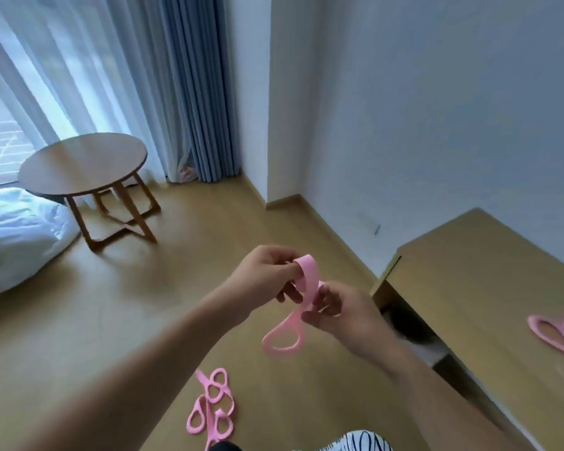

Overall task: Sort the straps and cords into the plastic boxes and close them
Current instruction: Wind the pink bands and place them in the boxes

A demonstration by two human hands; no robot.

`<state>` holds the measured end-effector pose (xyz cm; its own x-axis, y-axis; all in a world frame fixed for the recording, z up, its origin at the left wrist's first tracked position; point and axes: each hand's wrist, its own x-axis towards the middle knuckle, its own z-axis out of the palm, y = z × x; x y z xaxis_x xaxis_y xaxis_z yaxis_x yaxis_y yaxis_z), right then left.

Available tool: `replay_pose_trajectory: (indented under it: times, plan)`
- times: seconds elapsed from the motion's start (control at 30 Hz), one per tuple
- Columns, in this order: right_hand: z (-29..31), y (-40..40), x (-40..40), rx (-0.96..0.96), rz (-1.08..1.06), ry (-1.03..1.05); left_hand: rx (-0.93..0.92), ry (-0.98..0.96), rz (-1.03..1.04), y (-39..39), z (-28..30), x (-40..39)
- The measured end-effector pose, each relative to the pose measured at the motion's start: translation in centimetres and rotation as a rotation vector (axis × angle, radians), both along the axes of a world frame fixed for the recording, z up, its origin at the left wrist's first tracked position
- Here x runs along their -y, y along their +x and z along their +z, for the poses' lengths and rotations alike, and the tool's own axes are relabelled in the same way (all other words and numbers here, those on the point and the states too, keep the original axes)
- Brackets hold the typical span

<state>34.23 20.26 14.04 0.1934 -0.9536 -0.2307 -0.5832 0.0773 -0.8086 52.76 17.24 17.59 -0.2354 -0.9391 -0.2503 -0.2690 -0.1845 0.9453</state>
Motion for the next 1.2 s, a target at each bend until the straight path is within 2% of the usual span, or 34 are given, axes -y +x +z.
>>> replay_pose_trajectory:
  times: [0.1,0.23,0.3,0.43,0.53,0.6,0.67,0.73,0.83,0.9,0.93,1.07,1.2]
  plan:
    - [0.3,-6.1,-1.1,0.122,-0.278,-0.087,0.036,-0.009,-0.123,-6.9,1.4,0.0]
    - [0.2,-14.2,-3.8,0.151,-0.202,-0.238,0.054,-0.013,-0.239,-16.2,2.1,0.2]
    - [-0.4,-18.3,-5.6,0.232,-0.214,-0.195,0.032,0.009,-0.252,-21.1,1.9,0.3]
    - [-2.1,-25.0,-9.8,0.416,-0.508,-0.04,-0.02,0.081,-0.248,-29.9,1.3,0.0]
    - [-2.2,-29.3,-12.9,0.385,-0.709,-0.067,-0.05,0.17,-0.312,-35.4,0.4,-0.8]
    - [-2.1,-31.7,-14.6,0.386,-0.827,-0.083,0.03,0.175,-0.374,-38.7,-0.9,-1.3]
    - [-1.9,-33.9,-15.9,0.34,-0.931,-0.103,0.199,0.009,-0.492,-41.6,-2.3,-1.6]
    - [-1.7,-35.8,-17.0,0.315,-1.016,-0.103,0.279,-0.243,-0.721,-44.2,-3.5,-2.0]
    - [-1.1,-38.6,-18.3,0.283,-1.101,-0.115,0.224,-0.637,-1.231,-48.5,-4.5,-2.9]
    - [-0.6,-40.3,-18.9,0.32,-1.135,-0.11,0.189,-0.772,-1.444,-51.4,-5.2,-3.8]
    - [-0.3,-41.1,-19.1,0.352,-1.151,-0.102,0.138,-0.743,-1.502,-52.8,-5.5,-4.1]
    - [0.6,-44.2,-19.0,0.437,-1.159,-0.072,-0.02,-0.279,-1.587,-56.9,-6.3,-4.2]
    - [-0.1,-46.8,-17.3,0.468,-1.271,-0.057,-0.111,0.236,-1.468,-59.5,-7.3,-2.0]
